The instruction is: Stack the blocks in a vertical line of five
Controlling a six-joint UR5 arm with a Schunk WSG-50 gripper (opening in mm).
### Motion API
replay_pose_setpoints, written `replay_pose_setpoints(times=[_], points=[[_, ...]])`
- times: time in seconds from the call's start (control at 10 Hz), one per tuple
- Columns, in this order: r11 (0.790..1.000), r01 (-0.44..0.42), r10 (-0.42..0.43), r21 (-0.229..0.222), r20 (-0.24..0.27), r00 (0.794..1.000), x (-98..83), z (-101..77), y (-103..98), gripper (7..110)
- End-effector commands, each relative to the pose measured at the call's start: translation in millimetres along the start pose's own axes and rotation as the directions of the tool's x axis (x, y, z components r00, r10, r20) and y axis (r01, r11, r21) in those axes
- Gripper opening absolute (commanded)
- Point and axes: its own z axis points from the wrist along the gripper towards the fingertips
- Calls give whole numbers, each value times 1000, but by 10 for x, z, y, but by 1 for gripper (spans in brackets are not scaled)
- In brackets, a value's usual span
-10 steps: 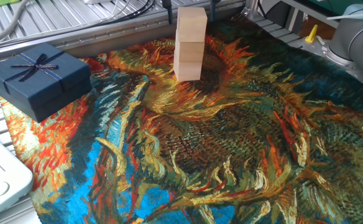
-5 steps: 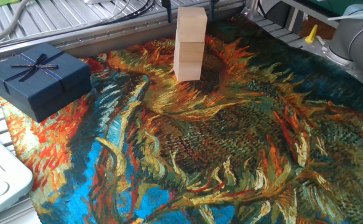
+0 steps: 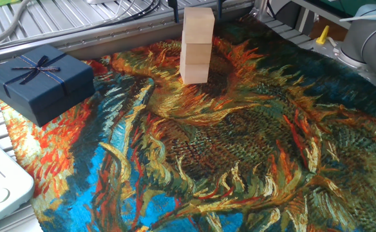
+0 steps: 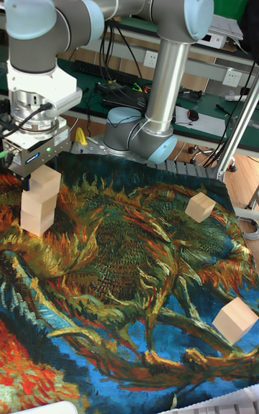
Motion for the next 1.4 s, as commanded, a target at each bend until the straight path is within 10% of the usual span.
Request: replay_pose_setpoints(times=[0.0,1.3], points=[[1000,-3,3,8,11,1000,-23,-12,-21,88],[1000,-23,23,-12,-45,999,117,159,59,88]])
